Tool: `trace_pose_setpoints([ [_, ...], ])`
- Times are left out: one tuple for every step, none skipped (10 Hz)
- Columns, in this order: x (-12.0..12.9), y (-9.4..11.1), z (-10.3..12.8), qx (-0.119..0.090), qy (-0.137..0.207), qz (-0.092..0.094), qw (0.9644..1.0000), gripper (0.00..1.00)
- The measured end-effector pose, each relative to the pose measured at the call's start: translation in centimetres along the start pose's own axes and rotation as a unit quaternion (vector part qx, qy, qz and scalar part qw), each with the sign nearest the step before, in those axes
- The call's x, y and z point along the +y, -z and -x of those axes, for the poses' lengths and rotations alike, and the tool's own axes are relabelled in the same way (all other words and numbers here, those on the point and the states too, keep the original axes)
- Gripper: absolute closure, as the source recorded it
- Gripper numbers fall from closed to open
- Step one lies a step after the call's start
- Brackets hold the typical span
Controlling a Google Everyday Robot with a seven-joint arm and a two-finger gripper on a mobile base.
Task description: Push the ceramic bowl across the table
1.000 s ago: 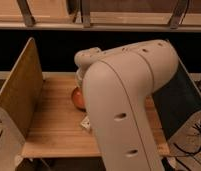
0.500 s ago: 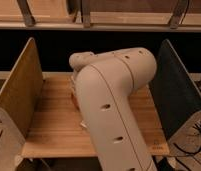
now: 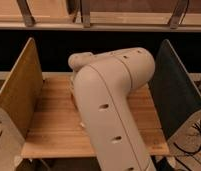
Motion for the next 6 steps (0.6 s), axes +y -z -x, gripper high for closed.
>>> trace_pose_setpoints([
  [1.4, -0.5, -0.1, 0.010, 0.019, -0.002, 0.9998, 1.00],
  [2.6, -0.6, -0.3, 0.020, 0.037, -0.008, 0.9991, 1.00],
  [3.1, -0.7, -0.5, 0.028, 0.044, -0.011, 0.9986, 1.00],
  [3.8, -0.9, -0.8, 0.039, 0.054, -0.014, 0.9977, 1.00],
  [4.4, -1.4, -1.1, 0.050, 0.059, -0.015, 0.9969, 1.00],
  [4.6, -2.5, -1.7, 0.067, 0.058, -0.011, 0.9960, 1.00],
])
